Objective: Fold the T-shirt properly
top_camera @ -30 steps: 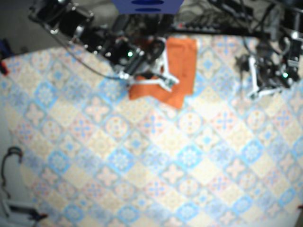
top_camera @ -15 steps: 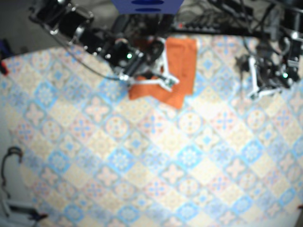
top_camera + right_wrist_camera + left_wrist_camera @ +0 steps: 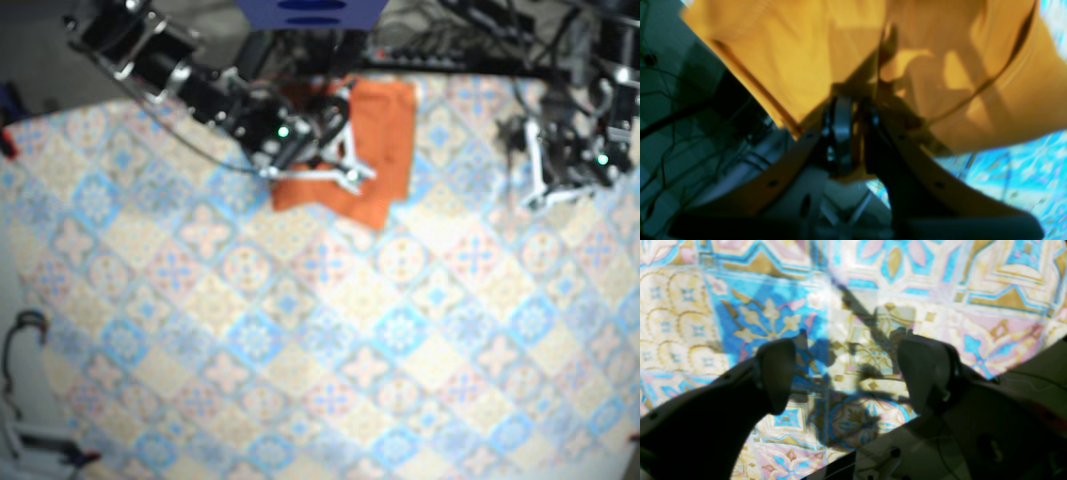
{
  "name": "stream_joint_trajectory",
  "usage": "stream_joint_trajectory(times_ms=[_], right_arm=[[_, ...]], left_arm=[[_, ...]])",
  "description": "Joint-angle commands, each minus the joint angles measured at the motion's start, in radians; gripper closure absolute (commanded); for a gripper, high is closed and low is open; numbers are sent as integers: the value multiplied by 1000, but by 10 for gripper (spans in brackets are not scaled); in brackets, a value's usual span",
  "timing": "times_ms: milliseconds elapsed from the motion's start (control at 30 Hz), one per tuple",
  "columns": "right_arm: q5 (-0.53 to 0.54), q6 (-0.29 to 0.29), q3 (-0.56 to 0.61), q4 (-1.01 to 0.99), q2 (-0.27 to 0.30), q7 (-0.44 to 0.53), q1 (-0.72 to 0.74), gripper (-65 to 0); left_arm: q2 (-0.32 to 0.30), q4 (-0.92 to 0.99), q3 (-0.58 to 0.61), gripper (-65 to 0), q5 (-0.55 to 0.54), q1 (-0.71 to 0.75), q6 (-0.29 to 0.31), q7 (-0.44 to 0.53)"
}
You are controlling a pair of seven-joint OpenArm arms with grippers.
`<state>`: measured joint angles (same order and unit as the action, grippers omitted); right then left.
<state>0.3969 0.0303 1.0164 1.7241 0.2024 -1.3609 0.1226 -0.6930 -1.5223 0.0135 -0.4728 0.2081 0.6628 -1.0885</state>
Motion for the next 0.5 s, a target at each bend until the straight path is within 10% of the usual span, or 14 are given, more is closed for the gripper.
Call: stream_joint_trajectory(times_ms=[0,467], right_arm=[[4,-2,-3,17,-2,4,13,-68],[-66,4,-69,152,2,-30,25,-78]], left_arm=[[-21,-11,-11,-499,-2,-9,1,6],[-21,-21,-10,-499,-4,-11,1,6]])
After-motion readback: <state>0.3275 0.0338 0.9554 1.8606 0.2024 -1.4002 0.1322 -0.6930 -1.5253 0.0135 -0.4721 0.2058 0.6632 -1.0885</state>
